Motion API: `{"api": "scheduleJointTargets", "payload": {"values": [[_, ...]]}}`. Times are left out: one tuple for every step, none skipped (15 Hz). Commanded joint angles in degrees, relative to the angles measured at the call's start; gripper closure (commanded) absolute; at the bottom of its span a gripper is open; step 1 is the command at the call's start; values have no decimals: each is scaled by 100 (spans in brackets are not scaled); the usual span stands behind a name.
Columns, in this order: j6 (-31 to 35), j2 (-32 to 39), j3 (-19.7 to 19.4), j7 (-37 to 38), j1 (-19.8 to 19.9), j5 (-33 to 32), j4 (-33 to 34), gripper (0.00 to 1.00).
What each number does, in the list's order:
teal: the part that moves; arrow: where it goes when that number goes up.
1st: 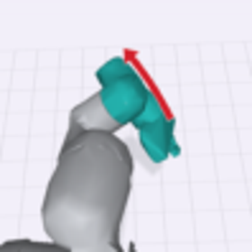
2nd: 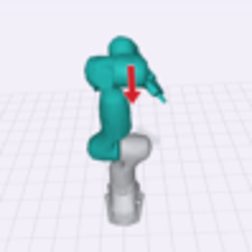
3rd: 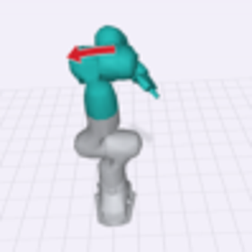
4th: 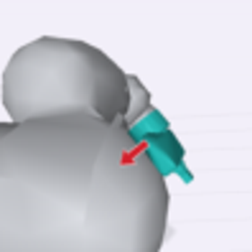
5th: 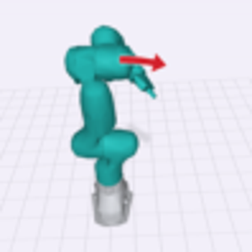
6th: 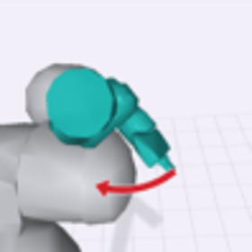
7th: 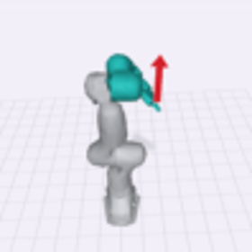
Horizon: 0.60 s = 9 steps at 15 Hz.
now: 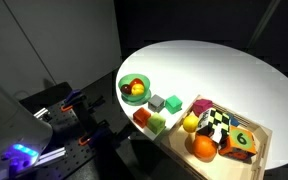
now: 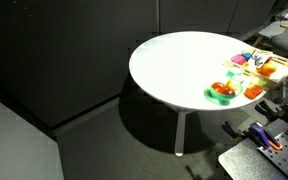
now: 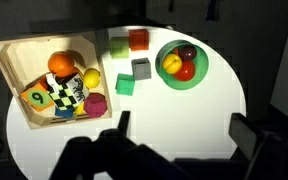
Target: Put the green block onto the tray
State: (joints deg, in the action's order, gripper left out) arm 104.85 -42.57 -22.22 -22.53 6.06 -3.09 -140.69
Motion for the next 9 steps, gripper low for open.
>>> {"api": "scheduleJointTargets", "payload": {"values": [[127,644,141,247,36,159,324,0],[272,757,174,286,38,187,323,0],[411,863,209,286,38,206,316,0],[615,971,256,320,49,223,288,0],[814,1083,305,351,56,232,255,0],[1034,1200,359,386,61,235,218,0],[1227,1317,414,426,65,230,197,0],[1422,1437,474,487,72,220,179,0],[1625,1552,534,545,77,216,160,0]]}}
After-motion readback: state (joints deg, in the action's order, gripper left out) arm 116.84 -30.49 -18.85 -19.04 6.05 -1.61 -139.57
